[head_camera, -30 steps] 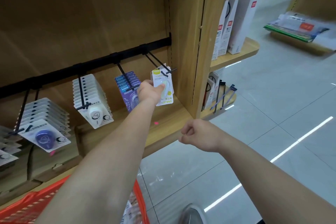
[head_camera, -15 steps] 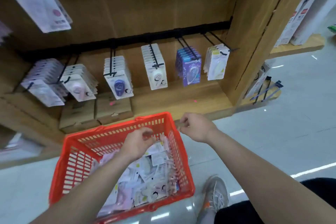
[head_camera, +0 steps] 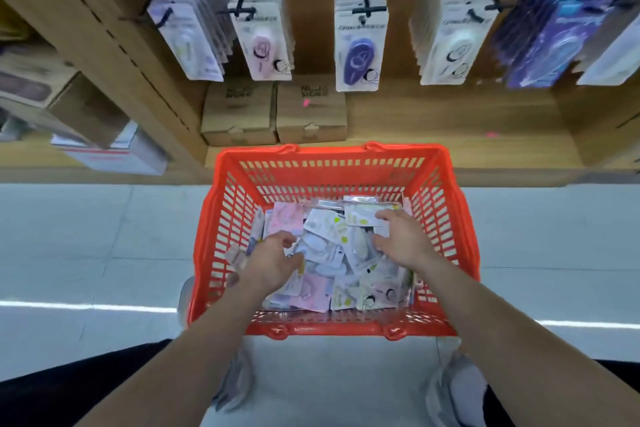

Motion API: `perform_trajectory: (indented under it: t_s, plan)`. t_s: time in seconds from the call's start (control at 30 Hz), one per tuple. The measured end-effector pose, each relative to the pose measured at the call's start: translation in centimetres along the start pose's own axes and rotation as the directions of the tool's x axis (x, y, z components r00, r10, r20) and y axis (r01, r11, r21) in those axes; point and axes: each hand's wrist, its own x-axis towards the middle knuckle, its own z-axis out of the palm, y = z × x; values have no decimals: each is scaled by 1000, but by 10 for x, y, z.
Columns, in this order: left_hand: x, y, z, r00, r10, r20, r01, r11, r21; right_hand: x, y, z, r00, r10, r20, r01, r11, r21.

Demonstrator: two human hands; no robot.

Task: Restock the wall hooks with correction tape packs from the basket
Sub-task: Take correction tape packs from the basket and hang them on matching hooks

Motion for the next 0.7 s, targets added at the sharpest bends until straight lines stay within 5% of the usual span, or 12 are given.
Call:
perform_trajectory:
  t_s: [0.3, 0.43, 0.7]
  plan:
    - [70, 22, 41, 996, -90, 21, 92, 992, -86, 73, 3, 14, 1000, -17, -7, 15, 979, -204]
    - [78, 38, 66, 986, -162, 27, 161, 986, 45, 76, 8, 18, 1000, -22, -7, 19, 951, -310]
    - [75, 41, 70, 977, -187, -103, 174, 977, -124, 65, 23, 18, 997, -53, -56, 42, 984, -174]
